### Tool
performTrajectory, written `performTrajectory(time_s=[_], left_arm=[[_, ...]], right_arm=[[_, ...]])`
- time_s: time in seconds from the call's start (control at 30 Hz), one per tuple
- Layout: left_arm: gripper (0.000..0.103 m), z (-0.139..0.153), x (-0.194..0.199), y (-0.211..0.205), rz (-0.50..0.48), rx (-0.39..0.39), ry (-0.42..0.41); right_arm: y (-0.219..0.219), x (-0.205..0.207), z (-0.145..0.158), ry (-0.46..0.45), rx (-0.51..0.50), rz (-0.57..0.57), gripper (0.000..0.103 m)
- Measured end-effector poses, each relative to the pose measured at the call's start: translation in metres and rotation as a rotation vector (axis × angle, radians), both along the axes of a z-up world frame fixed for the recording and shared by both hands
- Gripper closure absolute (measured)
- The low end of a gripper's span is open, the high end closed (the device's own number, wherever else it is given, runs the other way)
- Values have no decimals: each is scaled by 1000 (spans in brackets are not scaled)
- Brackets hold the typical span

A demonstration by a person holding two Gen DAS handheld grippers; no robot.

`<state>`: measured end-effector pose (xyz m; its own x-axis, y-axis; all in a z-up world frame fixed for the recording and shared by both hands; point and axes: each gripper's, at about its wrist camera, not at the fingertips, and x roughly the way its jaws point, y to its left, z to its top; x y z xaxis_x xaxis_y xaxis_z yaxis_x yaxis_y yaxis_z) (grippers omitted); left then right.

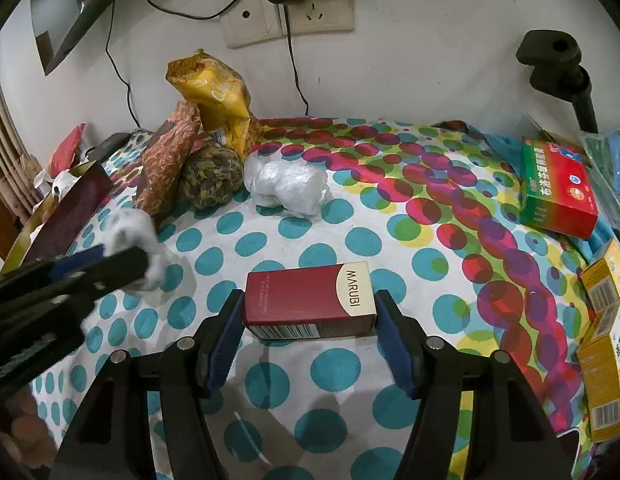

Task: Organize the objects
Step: 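Grasp the white rolled sock with the left tool while the right tool grips the red box, then carry the rolled sock into the gold tray with the left tool and open it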

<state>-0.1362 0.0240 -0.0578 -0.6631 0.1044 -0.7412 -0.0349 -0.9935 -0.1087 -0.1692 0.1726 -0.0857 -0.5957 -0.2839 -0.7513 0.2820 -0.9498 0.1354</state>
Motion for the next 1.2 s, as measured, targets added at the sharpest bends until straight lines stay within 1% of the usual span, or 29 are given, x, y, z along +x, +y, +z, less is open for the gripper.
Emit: performTrajectory(time_s=[0.07, 0.2, 0.33, 0.5, 0.73, 0.93, 1.07, 1.2], left_arm=[[72, 5, 4, -2, -10, -2, 1], [72, 15, 17, -8, -24, -52, 12], [72, 22, 27, -21, -27, -85, 1], [72, 31, 36, -45, -8, -134, 3], [72, 38, 45, -85, 41, -163, -5], [72, 53, 52, -129, 96, -151, -5], [72, 64, 59, -169, 157, -135, 3], [72, 68, 61, -207, 208, -113, -3]], right_arm=[[0, 0, 0, 0, 1, 0, 41], [0, -2, -1, -6, 10, 0, 41], [0, -2, -1, -6, 12, 0, 41], [-2, -2, -1, 1, 32, -4, 42], [-3, -1, 0, 4, 43, -6, 42], [-6, -2, -1, 1, 61, -1, 42], [-7, -2, -2, 5, 76, -2, 42], [-8, -1, -2, 7, 83, -2, 42]])
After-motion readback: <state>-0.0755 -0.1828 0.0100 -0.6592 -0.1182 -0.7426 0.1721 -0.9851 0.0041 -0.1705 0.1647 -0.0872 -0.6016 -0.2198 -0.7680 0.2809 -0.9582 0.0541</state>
